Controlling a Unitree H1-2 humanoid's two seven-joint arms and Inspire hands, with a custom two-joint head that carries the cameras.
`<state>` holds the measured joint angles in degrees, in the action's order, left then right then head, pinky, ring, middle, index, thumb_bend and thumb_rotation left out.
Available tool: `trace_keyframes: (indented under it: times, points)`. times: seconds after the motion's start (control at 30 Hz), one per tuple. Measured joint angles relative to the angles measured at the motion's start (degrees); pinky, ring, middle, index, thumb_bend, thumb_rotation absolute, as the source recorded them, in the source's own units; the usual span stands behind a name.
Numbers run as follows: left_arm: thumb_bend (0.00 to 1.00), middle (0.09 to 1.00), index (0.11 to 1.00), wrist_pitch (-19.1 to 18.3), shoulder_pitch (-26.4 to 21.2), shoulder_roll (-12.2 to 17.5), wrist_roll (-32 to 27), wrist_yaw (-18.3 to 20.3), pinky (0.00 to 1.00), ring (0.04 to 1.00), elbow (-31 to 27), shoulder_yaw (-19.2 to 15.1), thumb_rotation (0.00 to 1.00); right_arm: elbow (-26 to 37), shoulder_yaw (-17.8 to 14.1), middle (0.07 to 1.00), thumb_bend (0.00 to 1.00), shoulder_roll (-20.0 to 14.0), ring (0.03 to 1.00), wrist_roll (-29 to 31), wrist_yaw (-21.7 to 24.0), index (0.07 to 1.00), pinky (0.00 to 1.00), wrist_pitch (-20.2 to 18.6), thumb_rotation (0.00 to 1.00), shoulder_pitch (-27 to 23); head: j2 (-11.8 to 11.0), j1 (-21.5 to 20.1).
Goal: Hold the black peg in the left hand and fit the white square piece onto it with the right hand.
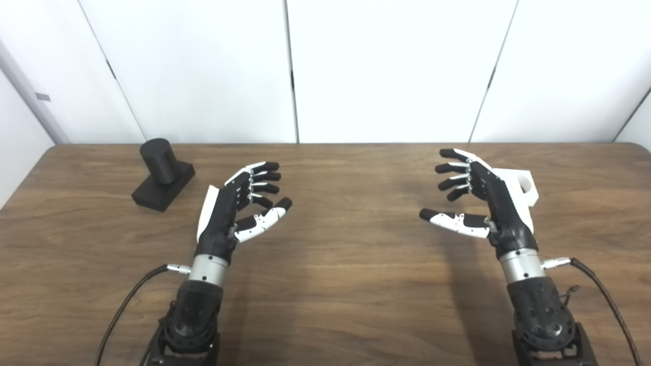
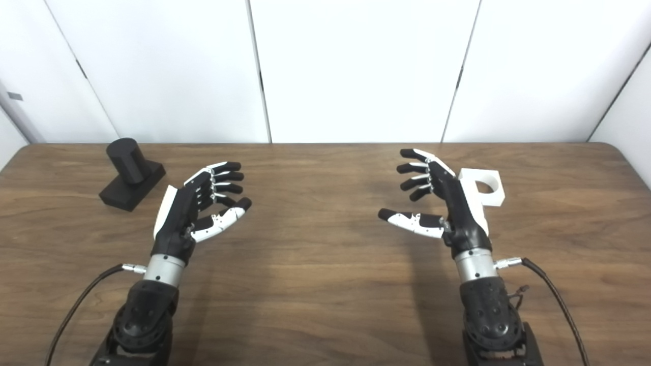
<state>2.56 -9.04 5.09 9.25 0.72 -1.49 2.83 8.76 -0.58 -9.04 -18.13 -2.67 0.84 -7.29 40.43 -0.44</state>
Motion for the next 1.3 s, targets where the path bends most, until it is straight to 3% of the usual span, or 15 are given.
trace_keyframes:
  times: [0.37,0.4,0.43,0.57,0.67,0.87,1.1,1.3]
  points:
    - [0.58,0.718,0.703,0.27,-0.03,-0.03,0.30,-0.04,0.55,0.665,0.14,0.28,0.09,-0.48,-0.08,0.689,0.66,-0.23,0.573,0.08,0.03,0.768,0.46,0.10,0.00,-0.01,-0.18,3.52]
    - [0.58,0.719,0.700,0.27,-0.03,-0.07,0.44,-0.09,0.55,0.666,0.14,0.44,0.09,-0.47,-0.13,0.689,0.66,-0.31,0.574,0.24,0.06,0.768,0.46,0.10,0.00,-0.01,-0.26,6.21]
    - [0.58,0.721,0.697,0.27,-0.03,-0.17,0.67,-0.15,0.54,0.665,0.14,0.67,0.09,-0.48,-0.20,0.692,0.65,-0.42,0.577,0.41,0.11,0.770,0.46,0.10,0.00,-0.01,-0.26,6.24]
    - [0.58,0.722,0.696,0.27,-0.04,-1.01,1.70,-0.24,0.54,0.662,0.19,1.75,0.12,-0.45,-0.64,0.705,0.63,-1.95,0.591,1.50,0.64,0.782,0.47,0.10,0.00,0.01,-1.14,16.59]
    - [0.57,0.716,0.682,0.27,-0.14,-2.03,2.45,-0.34,0.54,0.659,0.66,2.53,0.11,-0.38,-1.32,0.702,0.62,-3.09,0.589,2.08,0.79,0.779,0.47,0.10,0.00,0.05,-2.37,20.29]
    - [0.56,0.705,0.673,0.27,-0.34,-3.87,4.32,-0.77,0.53,0.660,1.83,3.82,0.07,1.07,-2.07,0.715,0.59,-3.64,0.598,4.18,1.57,0.787,0.49,-0.88,0.00,0.26,-3.16,21.97]
    - [0.57,0.700,0.664,0.32,-0.75,-3.90,4.91,-1.44,0.51,0.649,2.12,3.62,0.06,3.23,-2.04,0.684,0.61,-2.75,0.563,3.39,1.79,0.755,0.44,-3.19,0.00,0.38,-3.60,21.53]
    - [0.63,0.699,0.668,0.27,-0.80,-3.71,5.51,-2.12,0.50,0.629,2.47,3.63,0.11,3.90,-2.05,0.682,0.61,-2.08,0.563,2.82,1.80,0.754,0.45,-5.25,0.00,0.37,-4.13,21.18]
